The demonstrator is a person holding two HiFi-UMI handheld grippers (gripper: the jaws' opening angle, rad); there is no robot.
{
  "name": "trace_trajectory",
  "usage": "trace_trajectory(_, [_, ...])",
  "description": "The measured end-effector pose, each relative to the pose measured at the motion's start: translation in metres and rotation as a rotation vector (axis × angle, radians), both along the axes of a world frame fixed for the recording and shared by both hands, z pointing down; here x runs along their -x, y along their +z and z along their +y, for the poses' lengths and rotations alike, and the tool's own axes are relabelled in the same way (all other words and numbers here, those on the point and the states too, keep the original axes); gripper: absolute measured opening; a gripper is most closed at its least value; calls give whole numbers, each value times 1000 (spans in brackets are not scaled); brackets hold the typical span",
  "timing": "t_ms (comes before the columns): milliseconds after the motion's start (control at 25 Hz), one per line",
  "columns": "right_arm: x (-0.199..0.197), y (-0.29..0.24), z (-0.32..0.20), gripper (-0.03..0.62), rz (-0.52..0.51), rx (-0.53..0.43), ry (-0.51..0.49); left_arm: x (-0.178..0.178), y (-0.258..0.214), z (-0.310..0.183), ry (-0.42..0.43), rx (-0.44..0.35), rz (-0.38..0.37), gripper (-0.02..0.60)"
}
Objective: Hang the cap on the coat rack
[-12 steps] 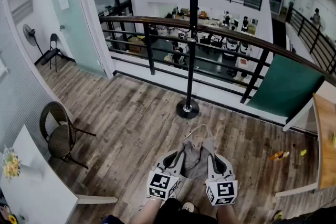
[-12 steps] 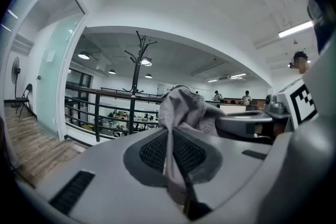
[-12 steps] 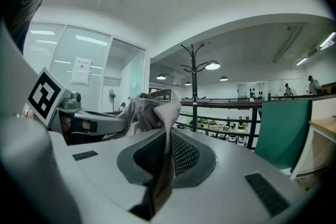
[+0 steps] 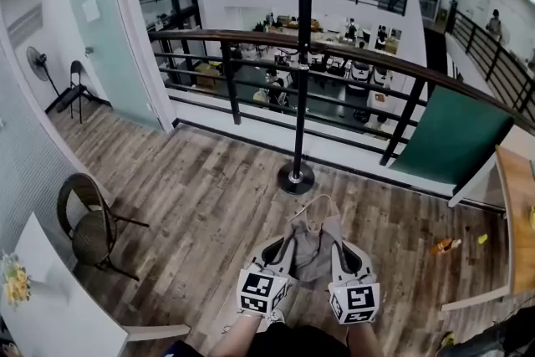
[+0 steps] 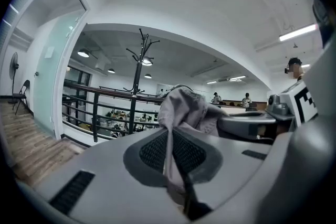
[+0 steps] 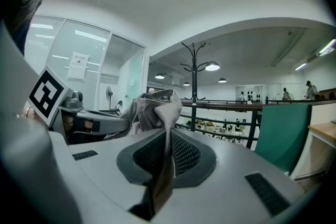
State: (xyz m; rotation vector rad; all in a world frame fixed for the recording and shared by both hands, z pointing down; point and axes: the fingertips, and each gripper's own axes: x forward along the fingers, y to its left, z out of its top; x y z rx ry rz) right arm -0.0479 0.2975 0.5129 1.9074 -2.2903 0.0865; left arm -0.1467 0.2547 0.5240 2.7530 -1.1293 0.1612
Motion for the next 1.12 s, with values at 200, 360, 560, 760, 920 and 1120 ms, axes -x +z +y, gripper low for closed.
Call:
trace_trajectory(200, [3, 5, -8, 31, -17, -8, 45, 1, 3, -13, 29, 1, -3, 23])
trace_trajectory(360, [3, 9, -16, 31, -26, -2, 48, 1, 4, -21, 44, -9, -14, 23])
trace_trajectory(560, [-6, 14, -34, 31, -13, 17, 43, -9, 11, -38, 51, 19, -19, 23])
trace_trajectory(760, [-26, 19, -68, 32, -22, 20, 42, -28, 10, -67, 62, 9, -30, 23])
trace_trajectory(920, [-49, 20, -107, 32, -13, 36, 46, -45, 10, -99, 48, 22, -34, 23])
trace_trajectory(1120, [-87, 21, -161, 32, -29, 50, 36, -83, 6, -146, 38, 25, -39, 23])
